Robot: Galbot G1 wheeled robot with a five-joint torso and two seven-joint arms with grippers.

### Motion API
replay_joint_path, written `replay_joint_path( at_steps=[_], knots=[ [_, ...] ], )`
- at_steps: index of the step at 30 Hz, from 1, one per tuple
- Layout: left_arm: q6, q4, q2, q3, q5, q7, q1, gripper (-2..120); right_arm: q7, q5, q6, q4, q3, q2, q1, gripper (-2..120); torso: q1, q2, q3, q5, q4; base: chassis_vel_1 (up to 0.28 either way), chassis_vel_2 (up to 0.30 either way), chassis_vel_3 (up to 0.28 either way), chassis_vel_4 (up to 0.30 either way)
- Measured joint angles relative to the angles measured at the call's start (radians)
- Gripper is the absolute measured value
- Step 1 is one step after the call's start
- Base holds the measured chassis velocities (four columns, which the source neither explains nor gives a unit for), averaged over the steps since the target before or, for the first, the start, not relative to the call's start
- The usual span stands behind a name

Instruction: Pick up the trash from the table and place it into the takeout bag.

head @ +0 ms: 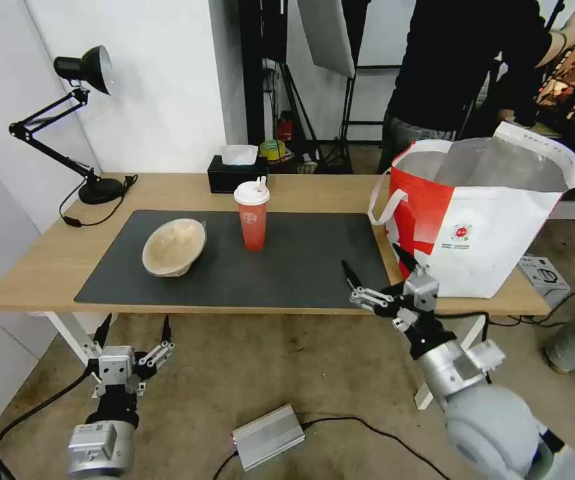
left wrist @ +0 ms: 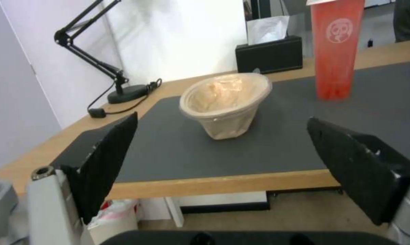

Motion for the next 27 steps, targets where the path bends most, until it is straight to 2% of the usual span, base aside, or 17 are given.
replay_joint_path(
  at_steps=[4, 13, 27],
  knots=[
    [0.000, -0.005, 0.004, -0.006, 0.000, 0.009, 0.000, 100, -0.023, 0.084, -0.062, -0.026, -0.072, -0.008, 0.142, 100, 0.000, 0.000, 0.000, -0.0002, 0.0003, 0.000, 0.000, 0.000, 0.000],
    [0.001, -0.024, 0.016, -0.004, -0.001, 0.017, 0.007, 100, -0.017, 0.223, -0.130, -0.069, -0.183, -0.011, 0.313, 100, 0.000, 0.000, 0.000, -0.0001, 0.0002, 0.000, 0.000, 0.000, 0.000],
    [0.000, -0.032, 0.020, -0.006, -0.001, 0.017, 0.018, 100, 0.001, 0.299, -0.172, -0.138, -0.267, 0.001, 0.435, 100, 0.000, 0.000, 0.000, -0.0001, 0.0001, 0.000, 0.000, 0.000, 0.000]
  ],
)
